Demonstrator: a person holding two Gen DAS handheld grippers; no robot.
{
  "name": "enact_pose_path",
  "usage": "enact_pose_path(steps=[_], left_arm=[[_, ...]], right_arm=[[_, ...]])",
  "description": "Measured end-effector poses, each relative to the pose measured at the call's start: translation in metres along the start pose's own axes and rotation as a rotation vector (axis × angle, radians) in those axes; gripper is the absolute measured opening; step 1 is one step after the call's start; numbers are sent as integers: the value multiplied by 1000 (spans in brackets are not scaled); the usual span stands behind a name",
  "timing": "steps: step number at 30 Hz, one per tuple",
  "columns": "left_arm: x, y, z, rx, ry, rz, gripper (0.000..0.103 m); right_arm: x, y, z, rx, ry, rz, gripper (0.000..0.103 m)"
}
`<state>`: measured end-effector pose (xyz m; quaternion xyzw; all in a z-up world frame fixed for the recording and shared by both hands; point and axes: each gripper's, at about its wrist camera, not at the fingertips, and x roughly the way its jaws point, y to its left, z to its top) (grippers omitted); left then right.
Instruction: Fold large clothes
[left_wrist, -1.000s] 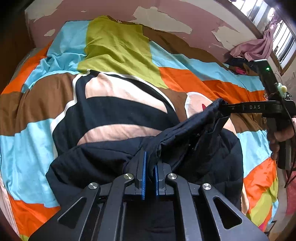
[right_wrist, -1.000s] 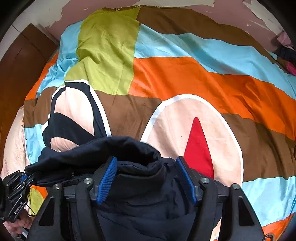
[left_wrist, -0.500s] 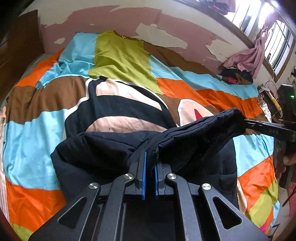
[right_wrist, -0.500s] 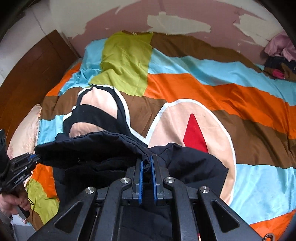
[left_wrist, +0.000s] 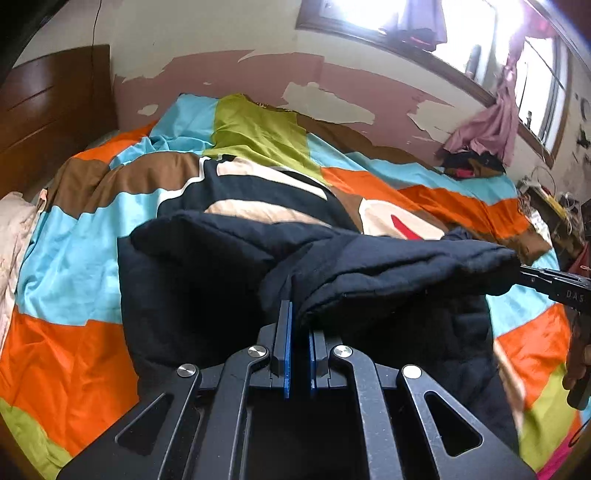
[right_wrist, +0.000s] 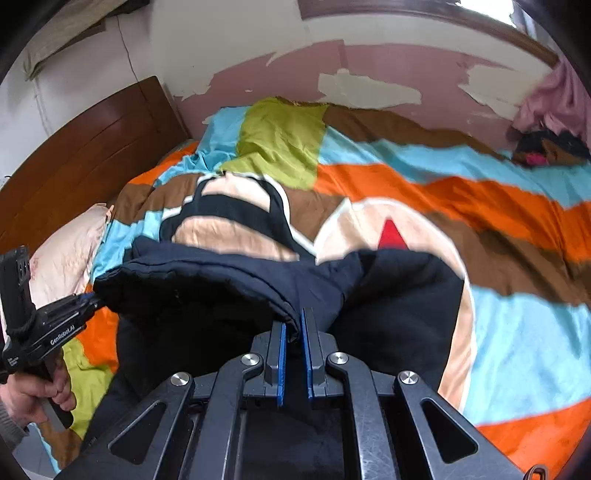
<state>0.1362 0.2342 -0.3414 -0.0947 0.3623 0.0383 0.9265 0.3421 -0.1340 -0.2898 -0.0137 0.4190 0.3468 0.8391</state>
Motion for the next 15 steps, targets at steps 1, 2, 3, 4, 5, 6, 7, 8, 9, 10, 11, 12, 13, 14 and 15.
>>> enact_pose_path(steps=[1,2,3,4,5,6,7,8,9,10,11,12,13,14,15], left_arm=[[2,1,-6,8,-4,-2,5],[3,2,-12,17,-9,-3,5],[5,2,-17,29,-15,-2,5],[8,2,-24,44,-27,-1,5],[9,3,-30,52,-33,-3,5],[9,3,-36,58,-43,-3,5],[10,3,-41,61,-55,-4,5],[11,4,-46,66,-60,-7,5],[13,4,-50,70,-65,-6,5],[16,3,-54,80,-72,-7,5],[17,3,-57,90,-73,-5,5],[19,3,-60,104,-79,-1,5],[21,2,-63,120,-82,2,5],[22,1,-66,129,-82,5,5],[24,0,-68,138,-84,8,5]], right_arm=[[2,0,-10,-9,-11,-2,8],[5,0,-18,-9,-17,-4,8],[8,-2,-25,0,-23,-5,8],[12,-4,-35,13,-30,-5,8],[15,-4,-41,14,-37,-6,8],[16,-4,-47,13,-45,-8,8],[18,-3,-54,5,-59,-13,8],[19,-3,-59,2,-68,-16,8],[22,-3,-64,1,-78,-17,8],[25,-3,-68,1,-86,-18,8],[27,-4,-71,1,-91,-20,8],[30,-5,-74,2,-97,-23,8],[33,-5,-78,7,-99,-24,8],[36,-5,-81,10,-99,-25,8],[39,-6,-83,10,-101,-29,8]])
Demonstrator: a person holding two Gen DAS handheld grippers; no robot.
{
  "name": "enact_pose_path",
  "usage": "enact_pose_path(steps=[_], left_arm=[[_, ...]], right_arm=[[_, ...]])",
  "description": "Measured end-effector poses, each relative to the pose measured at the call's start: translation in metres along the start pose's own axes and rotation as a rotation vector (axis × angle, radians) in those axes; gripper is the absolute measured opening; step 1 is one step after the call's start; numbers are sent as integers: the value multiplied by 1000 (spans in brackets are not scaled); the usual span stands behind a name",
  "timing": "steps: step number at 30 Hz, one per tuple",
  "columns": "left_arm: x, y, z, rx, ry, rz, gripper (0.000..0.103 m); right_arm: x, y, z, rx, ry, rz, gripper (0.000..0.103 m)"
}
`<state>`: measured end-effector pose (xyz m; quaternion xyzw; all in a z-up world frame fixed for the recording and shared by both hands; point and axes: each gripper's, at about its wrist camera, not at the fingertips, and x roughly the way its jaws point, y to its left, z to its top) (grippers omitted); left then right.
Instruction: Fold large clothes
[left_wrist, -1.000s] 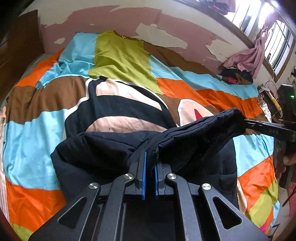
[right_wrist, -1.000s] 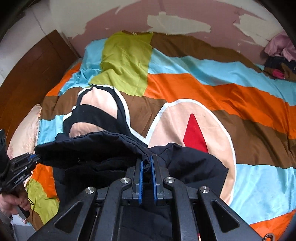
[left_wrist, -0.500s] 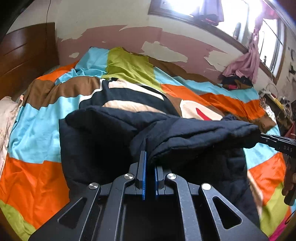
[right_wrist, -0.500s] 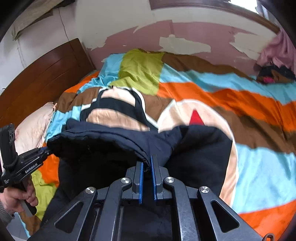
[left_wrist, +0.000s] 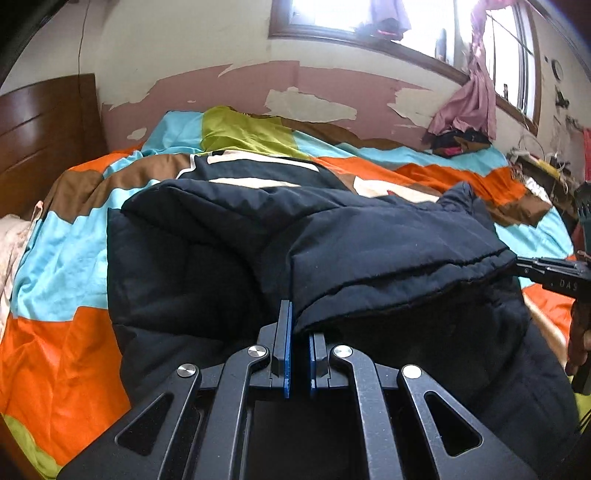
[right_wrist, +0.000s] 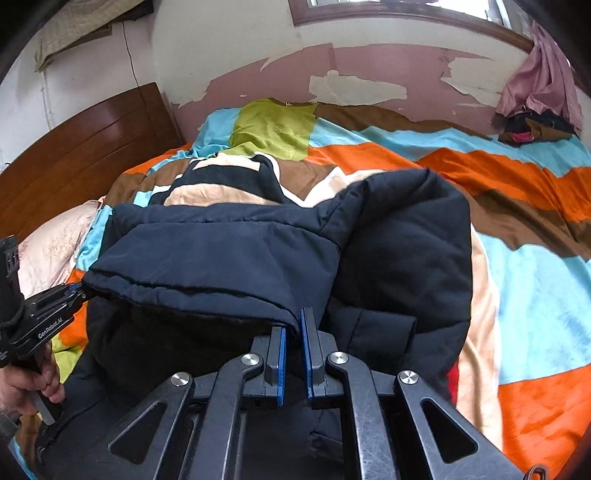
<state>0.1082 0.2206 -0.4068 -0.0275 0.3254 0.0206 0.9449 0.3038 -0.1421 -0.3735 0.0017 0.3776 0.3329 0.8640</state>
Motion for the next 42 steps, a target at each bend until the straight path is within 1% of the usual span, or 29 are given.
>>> enact_pose_path(steps=[3,6,8,10,12,15,17,22,24,27,28,30,31,32,33,34,35,36,37,38,40,42], left_arm=[[2,-3,-5,16,11,2,5],[4,-2,-13,-1,41,13,5],[7,-5,-17,2,71,27,5],[10,-9,-20,23,93,42,5],[14,-8,-23,10,123,40,5],[17,-7,-25,23,136,52,5],[16,-9,-27,34,141,63,5],[13,-11,-38,31,190,65,5],[10,-11,-42,18,203,52,5],[-11,-15,-45,-2,187,14,5],[-22,-18,-45,0,173,-5,5],[-43,-23,-40,13,124,-42,5],[-53,-24,-34,15,97,-56,6],[-59,-24,-25,8,74,-67,7],[-60,-23,-14,-10,55,-78,10],[-58,-23,-1,-28,43,-84,20],[-54,-22,8,-41,33,-77,32],[-47,-21,21,-61,21,-63,36],[-38,-20,30,-78,22,-59,37],[-28,-20,38,-98,30,-59,37],[-6,-21,50,-121,51,-62,37],[18,-21,57,-134,68,-45,37]], right_arm=[[2,0,-7,-2,-9,-9,8],[1,-1,-14,23,-19,-3,8],[3,3,-21,28,10,-7,8],[1,5,-21,10,19,-13,8],[2,3,-22,15,34,-7,8],[10,1,-22,7,82,-12,8],[13,3,-21,-15,88,-27,8],[15,15,-29,-80,106,-70,8],[13,15,-32,-79,106,-65,9],[9,12,-42,-68,139,-58,9],[3,11,-47,-76,142,-57,9],[-11,13,-51,-109,140,-63,9],[-24,16,-51,-138,125,-78,9],[-33,18,-49,-150,108,-75,9],[-41,19,-45,-156,88,-67,13],[-50,22,-35,-151,57,-57,17],[-54,24,-26,-137,31,-46,30],[-56,26,-18,-122,7,-35,46],[-57,29,-6,-103,-26,-24,52],[-55,33,7,-88,-55,-11,56],[-43,39,31,-56,-81,17,56],[-28,42,46,-38,-92,30,56]])
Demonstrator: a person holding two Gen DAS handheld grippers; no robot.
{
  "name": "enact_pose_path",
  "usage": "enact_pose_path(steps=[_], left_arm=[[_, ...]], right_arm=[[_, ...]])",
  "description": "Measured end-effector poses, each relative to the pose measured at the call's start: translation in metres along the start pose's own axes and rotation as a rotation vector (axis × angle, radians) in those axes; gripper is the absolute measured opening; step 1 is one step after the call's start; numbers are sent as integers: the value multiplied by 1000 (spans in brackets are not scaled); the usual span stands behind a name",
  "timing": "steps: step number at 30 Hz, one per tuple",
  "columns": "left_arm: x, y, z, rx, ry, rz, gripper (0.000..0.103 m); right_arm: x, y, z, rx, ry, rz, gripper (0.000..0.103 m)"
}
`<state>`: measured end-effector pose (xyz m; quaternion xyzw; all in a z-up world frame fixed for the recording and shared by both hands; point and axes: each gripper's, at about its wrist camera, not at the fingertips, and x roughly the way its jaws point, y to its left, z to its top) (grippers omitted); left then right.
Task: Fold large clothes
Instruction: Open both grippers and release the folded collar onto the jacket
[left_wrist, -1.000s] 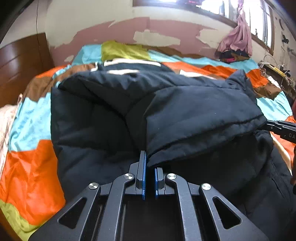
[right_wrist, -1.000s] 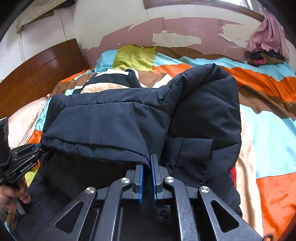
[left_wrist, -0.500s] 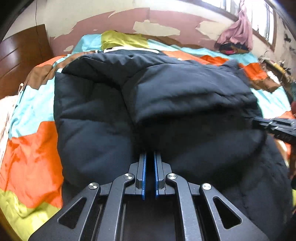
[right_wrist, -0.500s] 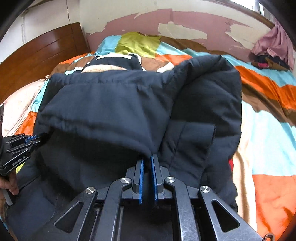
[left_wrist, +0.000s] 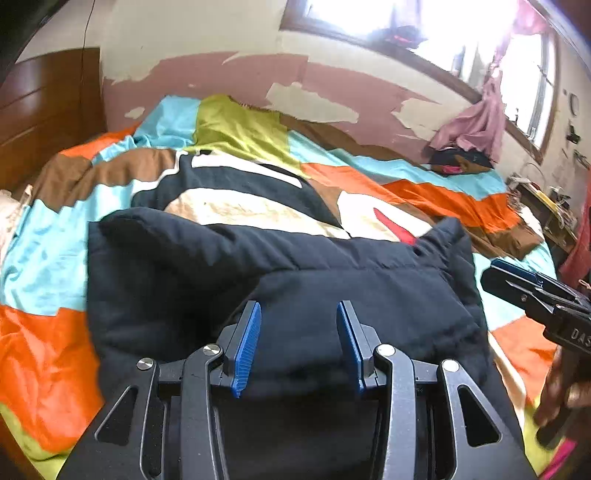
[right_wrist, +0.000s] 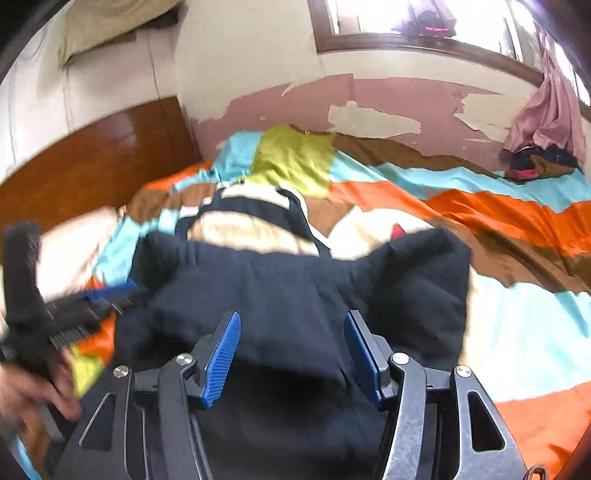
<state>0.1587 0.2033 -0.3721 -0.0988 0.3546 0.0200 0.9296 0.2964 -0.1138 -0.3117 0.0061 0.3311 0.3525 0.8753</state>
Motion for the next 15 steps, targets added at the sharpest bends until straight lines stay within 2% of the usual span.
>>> enact_pose_path(steps=[1,2,3,5,8,15], left_arm=[[8,2,2,3,10,24,37],[18,4,2,1,35,51,37],[23,7,-1,1,49,65,37],[33,10,-8,21,54,92,37],[46,12,-19,51,68,110,38],[59,11,-32,80,66,134,39]], right_arm=[[15,1,6,0,3,-4,56],[25,1,7,-1,10,-18,51],[35,0,7,-1,25,-26,39],[62,-2,-1,-4,100,-42,29],[87,-6,-19,-12,165,-61,29],[102,-20,-38,41,200,-40,29]])
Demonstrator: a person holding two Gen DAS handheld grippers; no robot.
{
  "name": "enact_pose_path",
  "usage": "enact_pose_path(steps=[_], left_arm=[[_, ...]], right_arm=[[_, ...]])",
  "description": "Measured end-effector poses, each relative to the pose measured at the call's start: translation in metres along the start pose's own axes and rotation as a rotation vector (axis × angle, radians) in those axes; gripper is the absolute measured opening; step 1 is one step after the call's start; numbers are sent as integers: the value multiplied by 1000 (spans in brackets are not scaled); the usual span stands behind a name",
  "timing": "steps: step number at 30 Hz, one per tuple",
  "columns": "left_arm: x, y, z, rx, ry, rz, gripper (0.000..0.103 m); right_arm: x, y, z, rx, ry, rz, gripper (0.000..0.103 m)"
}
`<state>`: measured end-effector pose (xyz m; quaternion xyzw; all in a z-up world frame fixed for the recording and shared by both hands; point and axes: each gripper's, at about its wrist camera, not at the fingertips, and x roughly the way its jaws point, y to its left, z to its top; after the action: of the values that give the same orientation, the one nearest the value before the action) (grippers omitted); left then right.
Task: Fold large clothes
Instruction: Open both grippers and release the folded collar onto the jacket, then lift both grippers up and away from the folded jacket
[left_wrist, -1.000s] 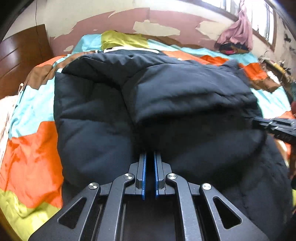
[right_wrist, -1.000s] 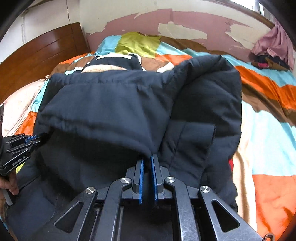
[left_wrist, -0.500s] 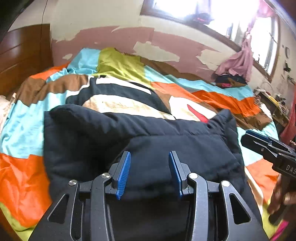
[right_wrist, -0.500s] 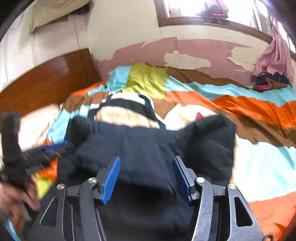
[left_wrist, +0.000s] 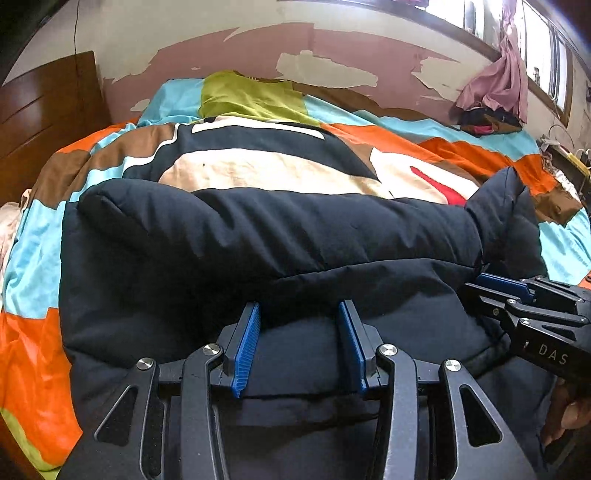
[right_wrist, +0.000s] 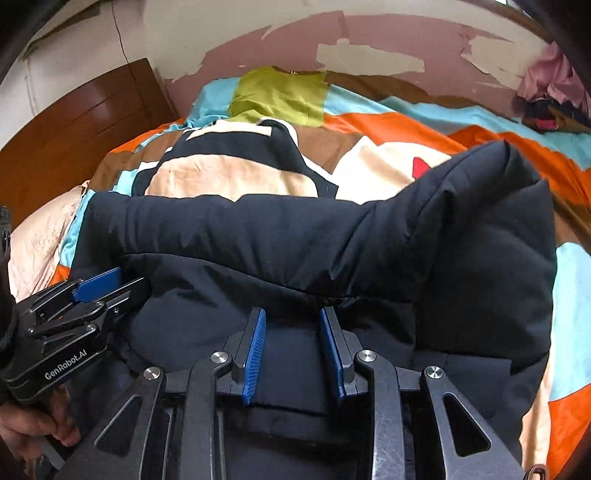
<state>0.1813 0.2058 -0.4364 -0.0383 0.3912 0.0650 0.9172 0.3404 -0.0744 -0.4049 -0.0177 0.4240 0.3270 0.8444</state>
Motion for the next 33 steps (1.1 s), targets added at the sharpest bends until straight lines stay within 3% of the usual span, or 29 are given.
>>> enact_pose_path(steps=[11,18,22,24,25,27,29,33], left_arm=[[3,-6,-7,35,-17,44,39],[-41,-4,4,2,-30,14,39],[-92,-3,12,-2,-58,7,39],[-117,-3,14,0,-60,9,44],[-132,-3,14,-5,-72,12,53],[-162,-3,12,-10,-110,10,64],[-189,-3,8,-18,-132,11,74],[-241,-4,-8,-31,-152,-9,80]], right_arm=[[11,3,-2,-8,13,-30,29],[-41,12,5,28,-60,28,29],[-92,25,10,35,-107,66,29],[-120,33,10,32,-135,80,29],[-133,38,10,26,-143,81,32],[-164,48,6,20,-177,77,84],[-198,61,0,-7,-231,63,87],[-249,86,-14,-36,-252,77,87]])
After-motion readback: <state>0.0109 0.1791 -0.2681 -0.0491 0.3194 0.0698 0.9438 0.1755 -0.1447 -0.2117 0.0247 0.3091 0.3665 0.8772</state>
